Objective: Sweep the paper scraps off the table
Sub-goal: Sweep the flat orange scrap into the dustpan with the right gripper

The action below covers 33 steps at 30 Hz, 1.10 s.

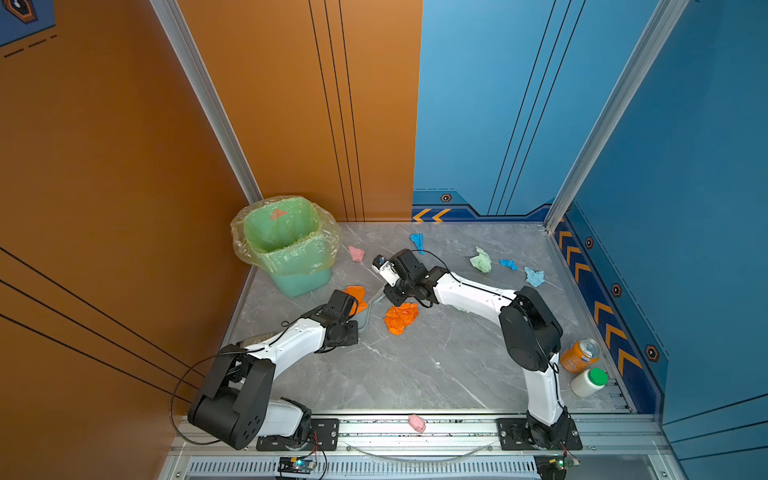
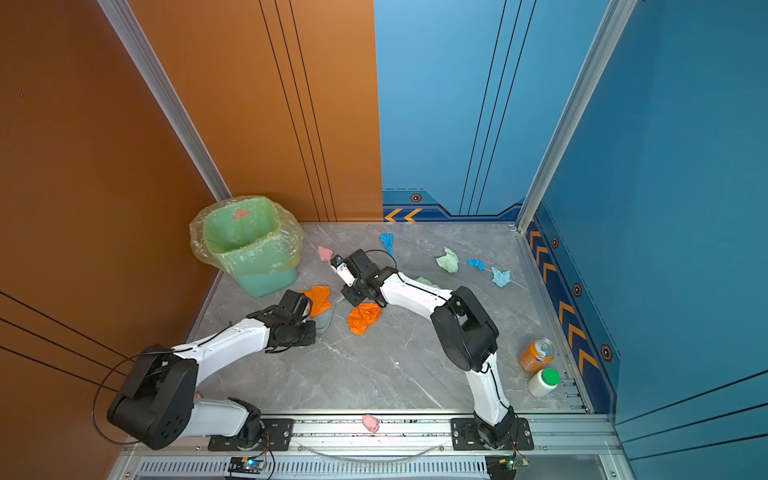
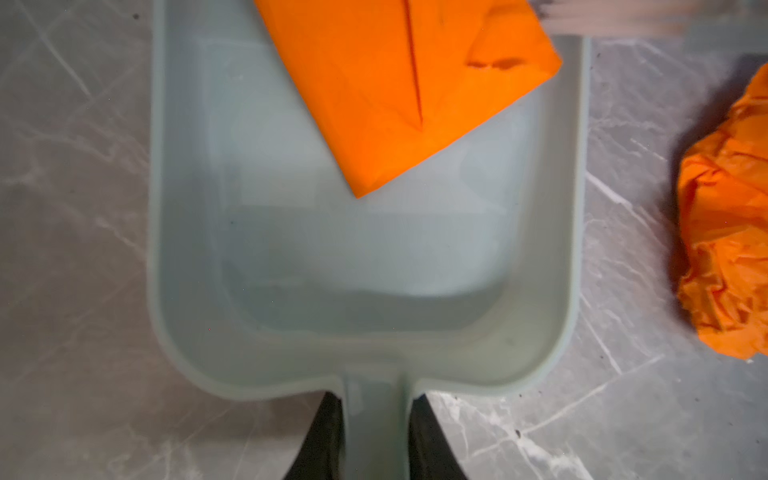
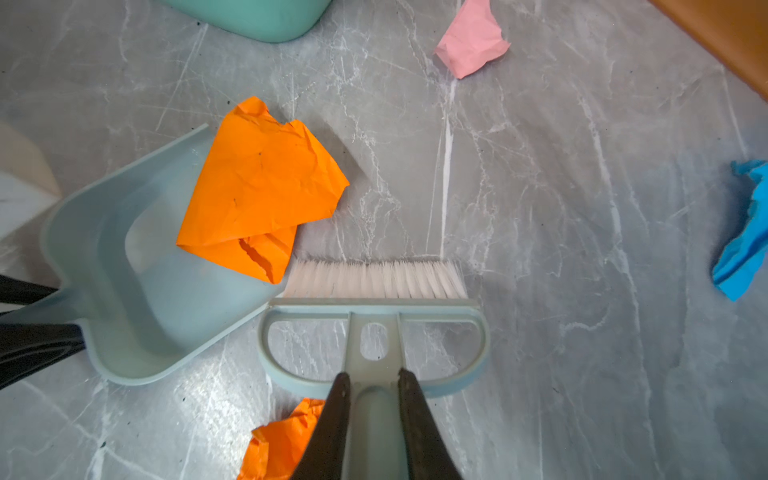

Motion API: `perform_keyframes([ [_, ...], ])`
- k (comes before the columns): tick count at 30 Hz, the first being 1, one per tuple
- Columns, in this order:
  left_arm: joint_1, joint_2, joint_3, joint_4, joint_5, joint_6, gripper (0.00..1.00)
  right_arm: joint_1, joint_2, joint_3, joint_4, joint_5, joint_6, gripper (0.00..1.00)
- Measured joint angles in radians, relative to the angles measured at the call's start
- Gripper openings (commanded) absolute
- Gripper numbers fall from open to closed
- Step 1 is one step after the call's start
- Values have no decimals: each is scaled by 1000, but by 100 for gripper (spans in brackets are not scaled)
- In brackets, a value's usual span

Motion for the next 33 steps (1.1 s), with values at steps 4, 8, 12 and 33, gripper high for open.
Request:
perform_keyframes([
  [4, 0, 0, 0, 0, 0, 0, 0, -4, -29, -6, 2, -21, -6, 0],
  [8, 0, 0, 0, 0, 0, 0, 0, -22, -31, -6, 25, -46, 8, 0],
  [12, 0, 0, 0, 0, 0, 0, 0, -46, -22, 27, 64, -56, 42, 0],
  [33, 0, 0, 0, 0, -3, 0, 0, 26, 161, 147, 87, -72, 37, 0],
])
